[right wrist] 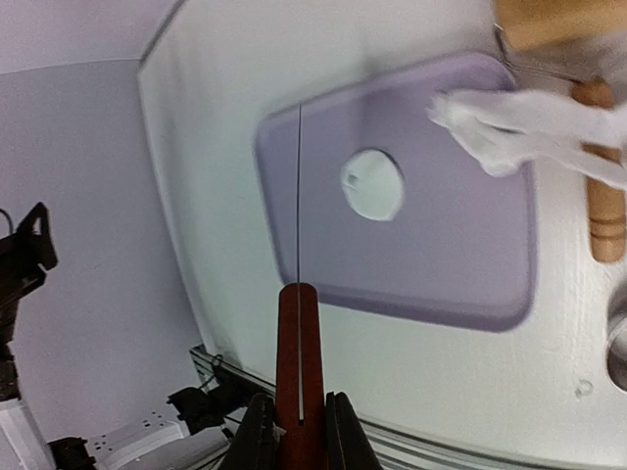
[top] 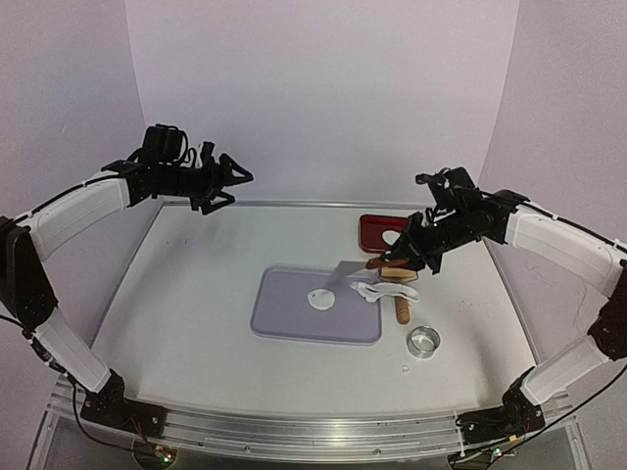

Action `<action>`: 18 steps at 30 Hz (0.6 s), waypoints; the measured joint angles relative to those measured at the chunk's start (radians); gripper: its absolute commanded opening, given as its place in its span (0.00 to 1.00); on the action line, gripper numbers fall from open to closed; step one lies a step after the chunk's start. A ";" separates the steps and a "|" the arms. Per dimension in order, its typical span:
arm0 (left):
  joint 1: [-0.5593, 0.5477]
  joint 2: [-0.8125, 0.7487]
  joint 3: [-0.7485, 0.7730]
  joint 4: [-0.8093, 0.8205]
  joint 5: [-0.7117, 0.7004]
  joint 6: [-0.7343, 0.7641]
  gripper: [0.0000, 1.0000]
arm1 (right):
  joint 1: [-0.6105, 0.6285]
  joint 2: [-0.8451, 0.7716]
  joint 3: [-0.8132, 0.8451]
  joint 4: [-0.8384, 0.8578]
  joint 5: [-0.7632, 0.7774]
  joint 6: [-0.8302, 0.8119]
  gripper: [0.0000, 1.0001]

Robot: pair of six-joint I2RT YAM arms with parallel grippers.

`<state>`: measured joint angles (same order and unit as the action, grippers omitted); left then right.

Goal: Roll out the dumpling wrappers from the dough

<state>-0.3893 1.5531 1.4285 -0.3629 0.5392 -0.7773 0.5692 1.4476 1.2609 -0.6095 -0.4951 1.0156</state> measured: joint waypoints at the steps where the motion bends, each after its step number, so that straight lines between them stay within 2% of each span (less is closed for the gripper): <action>1: 0.000 0.004 -0.010 -0.025 -0.007 0.022 0.80 | -0.001 -0.004 -0.017 -0.038 -0.005 -0.009 0.00; 7: 0.000 0.082 -0.060 -0.122 -0.028 0.146 0.75 | -0.002 -0.015 -0.093 -0.175 -0.045 -0.053 0.00; 18: -0.023 0.253 -0.083 -0.179 -0.051 0.301 0.66 | -0.071 0.045 -0.106 -0.188 -0.100 -0.196 0.00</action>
<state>-0.4126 1.8065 1.3453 -0.5415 0.4881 -0.4766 0.4980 1.4929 1.1553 -0.7978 -0.5949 0.8196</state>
